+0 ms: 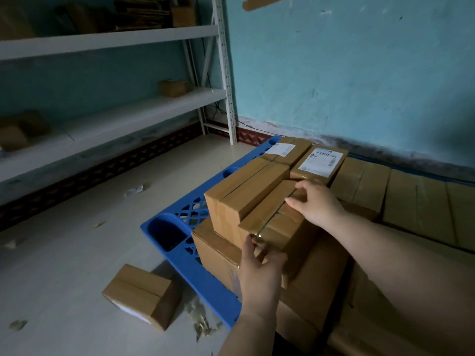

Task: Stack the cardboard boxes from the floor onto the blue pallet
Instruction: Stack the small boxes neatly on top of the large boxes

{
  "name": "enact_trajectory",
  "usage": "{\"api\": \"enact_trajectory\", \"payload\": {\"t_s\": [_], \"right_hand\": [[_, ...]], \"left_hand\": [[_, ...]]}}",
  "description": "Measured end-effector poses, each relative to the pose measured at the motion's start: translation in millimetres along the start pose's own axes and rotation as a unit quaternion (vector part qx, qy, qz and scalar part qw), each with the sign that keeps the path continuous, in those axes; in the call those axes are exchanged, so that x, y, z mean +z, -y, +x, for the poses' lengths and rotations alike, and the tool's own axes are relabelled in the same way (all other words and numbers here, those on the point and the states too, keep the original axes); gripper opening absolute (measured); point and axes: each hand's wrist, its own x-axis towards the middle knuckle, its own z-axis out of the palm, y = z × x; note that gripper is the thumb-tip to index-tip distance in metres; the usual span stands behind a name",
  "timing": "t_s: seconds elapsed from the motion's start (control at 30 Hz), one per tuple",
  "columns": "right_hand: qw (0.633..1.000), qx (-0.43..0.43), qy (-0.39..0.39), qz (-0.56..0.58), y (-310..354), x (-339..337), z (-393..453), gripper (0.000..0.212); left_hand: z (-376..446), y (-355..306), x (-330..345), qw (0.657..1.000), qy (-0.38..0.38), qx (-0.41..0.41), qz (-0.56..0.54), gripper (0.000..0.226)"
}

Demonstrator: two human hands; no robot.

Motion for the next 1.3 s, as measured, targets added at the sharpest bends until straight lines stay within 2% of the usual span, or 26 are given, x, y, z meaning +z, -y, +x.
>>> {"api": "enact_trajectory", "payload": {"t_s": [0.2,0.33,0.43,0.5,0.6,0.67,0.8,0.9,1.03,1.2,1.3], "right_hand": [[0.996,0.007,-0.087,-0.007,4.2,12.7,20.1,0.045],[0.990,0.010,-0.128,0.063,17.3,16.8,23.9,0.038],[0.965,-0.070,-0.198,0.159,52.1,20.5,17.0,0.034],[0.944,-0.167,-0.202,0.201,96.0,28.6,9.1,0.032],[0.931,-0.272,-0.129,0.208,168.3,67.9,-3.3,0.033],[0.936,-0.288,-0.036,0.201,205.1,116.0,-12.1,0.034],[0.940,-0.187,0.205,0.200,226.3,227.5,-25.2,0.037],[0.934,-0.128,0.294,0.160,211.9,297.6,-30.1,0.050],[0.931,-0.089,0.346,0.076,188.4,372.7,-30.7,0.069],[0.936,-0.066,0.347,-0.007,170.8,436.4,-20.5,0.077],[0.936,-0.036,0.347,-0.046,161.9,452.5,-15.1,0.081]], "left_hand": [[17.3,8.0,-14.7,0.995,0.090,0.022,-0.038,0.065],[21.1,10.3,-26.0,0.993,0.104,0.037,-0.045,0.056],[22.6,-1.0,-42.7,0.994,0.061,0.095,0.012,0.043],[31.6,-15.6,-65.8,0.989,-0.020,0.144,0.020,0.035],[55.7,-33.2,-115.7,0.980,-0.151,0.130,-0.023,0.031],[74.0,-31.2,-156.2,0.974,-0.208,0.084,-0.040,0.031],[107.2,11.0,-235.1,0.951,-0.309,-0.027,-0.010,0.039],[122.4,58.2,-273.6,0.940,-0.320,-0.118,0.016,0.037],[139.3,107.9,-297.6,0.929,-0.311,-0.200,0.010,0.047],[170.9,141.4,-308.8,0.924,-0.301,-0.235,-0.006,0.050],[186.3,150.8,-307.2,0.923,-0.311,-0.226,-0.031,0.038]]}}
